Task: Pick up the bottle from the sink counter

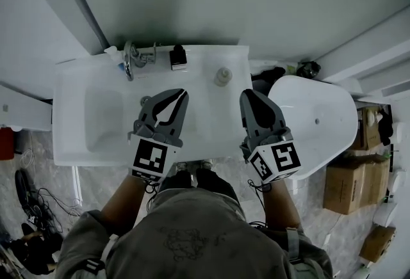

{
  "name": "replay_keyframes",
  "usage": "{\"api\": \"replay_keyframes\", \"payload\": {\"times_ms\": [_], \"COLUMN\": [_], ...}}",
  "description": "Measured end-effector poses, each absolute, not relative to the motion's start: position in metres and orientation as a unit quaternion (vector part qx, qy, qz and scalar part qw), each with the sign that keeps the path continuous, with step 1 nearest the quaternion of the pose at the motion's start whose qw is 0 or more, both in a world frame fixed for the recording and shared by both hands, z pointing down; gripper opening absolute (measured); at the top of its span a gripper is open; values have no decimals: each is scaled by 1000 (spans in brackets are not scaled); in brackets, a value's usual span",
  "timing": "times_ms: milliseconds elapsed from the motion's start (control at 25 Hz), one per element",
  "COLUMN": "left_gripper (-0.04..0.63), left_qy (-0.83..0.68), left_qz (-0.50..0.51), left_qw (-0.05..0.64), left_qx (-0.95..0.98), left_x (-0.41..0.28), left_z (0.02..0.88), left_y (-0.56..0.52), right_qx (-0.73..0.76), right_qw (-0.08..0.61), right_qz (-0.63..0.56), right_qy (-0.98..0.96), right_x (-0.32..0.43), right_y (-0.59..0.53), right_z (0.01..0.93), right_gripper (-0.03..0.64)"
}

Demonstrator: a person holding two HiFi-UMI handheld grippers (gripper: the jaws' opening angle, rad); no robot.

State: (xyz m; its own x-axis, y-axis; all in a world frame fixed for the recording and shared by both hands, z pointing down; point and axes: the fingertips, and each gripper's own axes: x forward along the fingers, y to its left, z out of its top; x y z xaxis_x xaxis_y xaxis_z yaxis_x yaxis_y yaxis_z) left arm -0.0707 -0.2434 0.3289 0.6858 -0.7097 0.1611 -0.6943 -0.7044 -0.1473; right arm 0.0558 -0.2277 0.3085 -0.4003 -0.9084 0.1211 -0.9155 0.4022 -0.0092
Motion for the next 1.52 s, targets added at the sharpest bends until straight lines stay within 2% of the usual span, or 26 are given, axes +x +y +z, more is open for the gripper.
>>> {"api": "replay_keyframes", "payload": {"times_ms": [320, 520, 560, 600, 640, 880, 1320, 1520], "left_gripper": [26, 26, 26, 26, 26, 26, 26, 26], "left_qy": [343, 370, 376, 381, 384, 388, 389, 386], "left_qz": [-132, -124, -121, -117, -114, -124, -152, -166], "left_qw": [67, 67, 65, 63, 61, 56, 17, -3], "left_qx": [-928, -918, -917, -915, -914, -911, -908, -908], "left_x": [-36, -29, -28, -27, -25, -6, 11, 16], "left_z": [332, 335, 335, 335, 335, 350, 418, 450], "left_y": [-264, -287, -294, -299, -304, -328, -360, -369], "right_qx": [551, 568, 570, 571, 572, 579, 573, 572], "right_qw": [43, 35, 33, 33, 33, 40, 100, 106], "right_qz": [29, 27, 32, 39, 47, 66, 87, 103], "right_qy": [-833, -822, -821, -819, -818, -811, -809, -807], "right_x": [73, 85, 87, 90, 92, 100, 101, 103], "right_y": [-278, -318, -327, -336, -344, -379, -412, -418], "right_z": [311, 321, 325, 331, 338, 384, 483, 525], "right_gripper": [38, 42, 66, 141, 171, 249, 287, 304]}}
